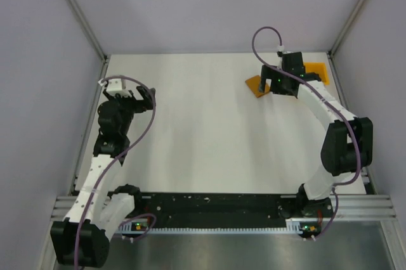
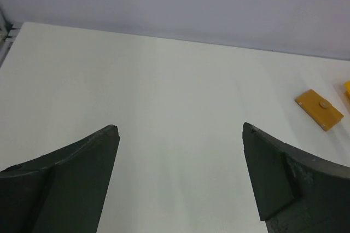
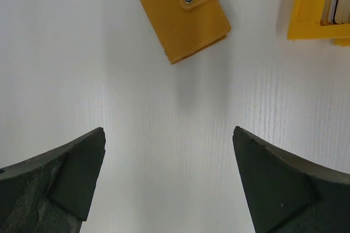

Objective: Put the credit cards into the card holder
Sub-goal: Move the card holder to the center of the board.

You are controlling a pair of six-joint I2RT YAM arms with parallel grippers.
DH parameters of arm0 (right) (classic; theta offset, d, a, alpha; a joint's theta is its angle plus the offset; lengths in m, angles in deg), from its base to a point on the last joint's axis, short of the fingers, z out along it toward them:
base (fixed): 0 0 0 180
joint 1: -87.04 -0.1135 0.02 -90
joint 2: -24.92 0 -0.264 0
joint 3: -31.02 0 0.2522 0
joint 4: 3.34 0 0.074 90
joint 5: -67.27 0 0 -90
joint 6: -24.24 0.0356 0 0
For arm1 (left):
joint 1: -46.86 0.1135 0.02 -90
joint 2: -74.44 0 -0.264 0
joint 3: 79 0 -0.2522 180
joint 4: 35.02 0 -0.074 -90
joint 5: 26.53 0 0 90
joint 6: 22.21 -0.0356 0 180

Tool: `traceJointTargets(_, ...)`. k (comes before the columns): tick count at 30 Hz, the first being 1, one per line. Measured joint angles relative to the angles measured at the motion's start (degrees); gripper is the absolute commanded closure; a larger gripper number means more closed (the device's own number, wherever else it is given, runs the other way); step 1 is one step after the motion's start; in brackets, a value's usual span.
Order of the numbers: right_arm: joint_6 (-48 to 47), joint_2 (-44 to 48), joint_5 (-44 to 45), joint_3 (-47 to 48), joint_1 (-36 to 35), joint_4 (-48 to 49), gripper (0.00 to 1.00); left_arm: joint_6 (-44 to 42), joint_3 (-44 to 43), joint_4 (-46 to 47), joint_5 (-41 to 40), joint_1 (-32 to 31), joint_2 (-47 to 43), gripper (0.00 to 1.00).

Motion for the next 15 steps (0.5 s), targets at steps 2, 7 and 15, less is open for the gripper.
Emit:
traceJointTargets(2,-0.26,-0.72,0.33,0.72,0.0,-0.07,0.01,1.68,0.0,-0.15,-3.65,0.0,-0.09,0.02)
traceJointTargets(7,-0.9,-2.4,1.2,2.54,0.04,-0.24,0.01,6.73,-0.02,-2.36,-13.29,0.0,-0.07,0.02)
traceJointTargets(15,-1.33,-7.76,1.05,8.59,1.66,-0.59,0.06,9.09,-0.02,-7.04,-15.5,0.02,0.17,0.02)
